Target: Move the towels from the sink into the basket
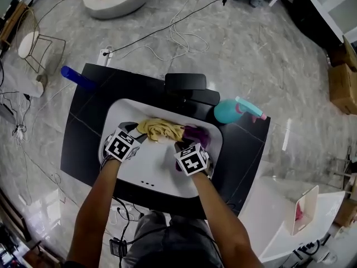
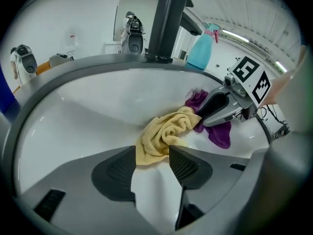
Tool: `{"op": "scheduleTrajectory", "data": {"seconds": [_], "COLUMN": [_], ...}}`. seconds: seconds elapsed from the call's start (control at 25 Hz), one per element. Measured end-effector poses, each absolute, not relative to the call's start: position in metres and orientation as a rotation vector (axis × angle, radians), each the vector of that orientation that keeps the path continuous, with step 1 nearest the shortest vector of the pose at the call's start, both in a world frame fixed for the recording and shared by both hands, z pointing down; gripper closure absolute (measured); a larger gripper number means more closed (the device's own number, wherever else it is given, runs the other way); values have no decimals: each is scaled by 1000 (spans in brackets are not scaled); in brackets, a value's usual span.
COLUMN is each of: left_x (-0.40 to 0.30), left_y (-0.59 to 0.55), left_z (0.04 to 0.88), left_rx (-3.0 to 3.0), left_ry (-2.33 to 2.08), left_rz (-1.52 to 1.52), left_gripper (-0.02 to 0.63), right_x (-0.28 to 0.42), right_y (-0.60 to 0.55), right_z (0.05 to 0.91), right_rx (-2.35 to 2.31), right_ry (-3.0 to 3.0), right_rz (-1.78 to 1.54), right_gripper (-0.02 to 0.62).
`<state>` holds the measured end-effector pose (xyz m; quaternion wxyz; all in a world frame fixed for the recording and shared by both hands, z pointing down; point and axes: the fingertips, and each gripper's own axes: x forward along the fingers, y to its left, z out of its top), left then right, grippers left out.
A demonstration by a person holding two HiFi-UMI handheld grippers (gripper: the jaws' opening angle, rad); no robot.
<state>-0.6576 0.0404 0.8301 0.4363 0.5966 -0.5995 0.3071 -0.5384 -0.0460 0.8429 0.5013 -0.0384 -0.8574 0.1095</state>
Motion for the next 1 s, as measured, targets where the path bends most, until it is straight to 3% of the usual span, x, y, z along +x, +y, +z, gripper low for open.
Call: {"op": "scheduleTrajectory", "data": {"seconds": [0.12,0.28,0.36,0.56,0.88,0.96,1.0], "left_x": [-658,-662,-661,-663,-653,-644,-639], "left_y": [40,39,38,41,32,28,25], "left_z": [844,867,872,878,860,861,860], "left_rx": [1477,1465,1455,1414,1483,1518,1534], "left_ry": [-1479,-1476,-1459,-1471,-1450,-1427,-1419], "left_rz": [779,786,798,796,771,741,721], "left_gripper": [403,415,447,600,594,466,433], "right_x": [-537,-544,-546,-546,-553,-553,-552], "right_y": [-47,-51,-54,-53,-53,-53,-53], "right_z": [856,869,870,860,816,816,818], "right_rx": [-86,-68,-63,-72,-59,-54,-52], "right_ry": [-2034,-2019,-2017,-2032,-2113,-2112,-2109], "right_rz": [230,182,172,179,166,166,167], "right_gripper": [466,530,552,566,571,571,571]}}
